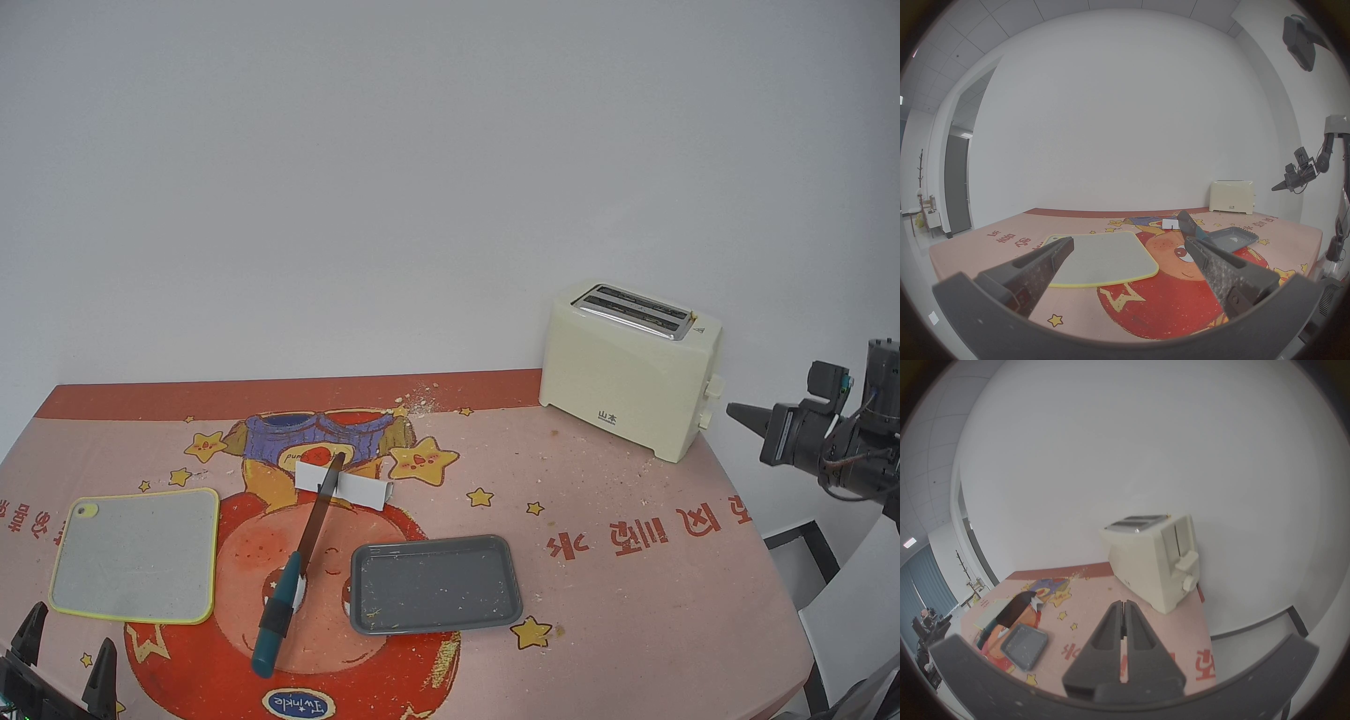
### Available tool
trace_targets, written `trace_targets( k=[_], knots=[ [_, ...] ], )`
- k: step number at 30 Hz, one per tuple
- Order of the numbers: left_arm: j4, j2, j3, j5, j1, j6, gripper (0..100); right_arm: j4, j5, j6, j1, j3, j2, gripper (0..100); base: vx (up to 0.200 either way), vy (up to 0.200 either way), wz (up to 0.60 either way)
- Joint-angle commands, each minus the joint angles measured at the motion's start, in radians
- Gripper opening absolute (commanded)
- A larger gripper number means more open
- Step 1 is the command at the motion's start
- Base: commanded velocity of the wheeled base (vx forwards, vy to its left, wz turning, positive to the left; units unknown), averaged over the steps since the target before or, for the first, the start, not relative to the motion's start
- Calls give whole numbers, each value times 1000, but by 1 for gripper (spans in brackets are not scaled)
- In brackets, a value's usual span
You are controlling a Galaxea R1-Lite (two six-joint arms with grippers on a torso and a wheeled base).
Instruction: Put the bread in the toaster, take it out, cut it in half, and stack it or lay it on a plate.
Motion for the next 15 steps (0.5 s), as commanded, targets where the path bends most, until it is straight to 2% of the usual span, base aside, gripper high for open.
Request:
trace_targets(
  k=[1, 5, 8, 15],
  knots=[
    [0, 2, 18, 0, 0, 0, 100, -9, 4, -3, -40, -45, 94, 0, 0, 0, 0],
    [0, 2, 18, 0, 0, 0, 100, -12, -5, -26, -39, -35, 192, 0, 0, 0, 0],
    [0, 2, 18, 0, 0, 0, 100, -30, -49, -56, -51, -41, 228, 0, 0, 0, 0],
    [0, 2, 18, 0, 0, 0, 100, -162, -89, -64, -74, -35, 358, 0, 0, 0, 0]
  ],
)
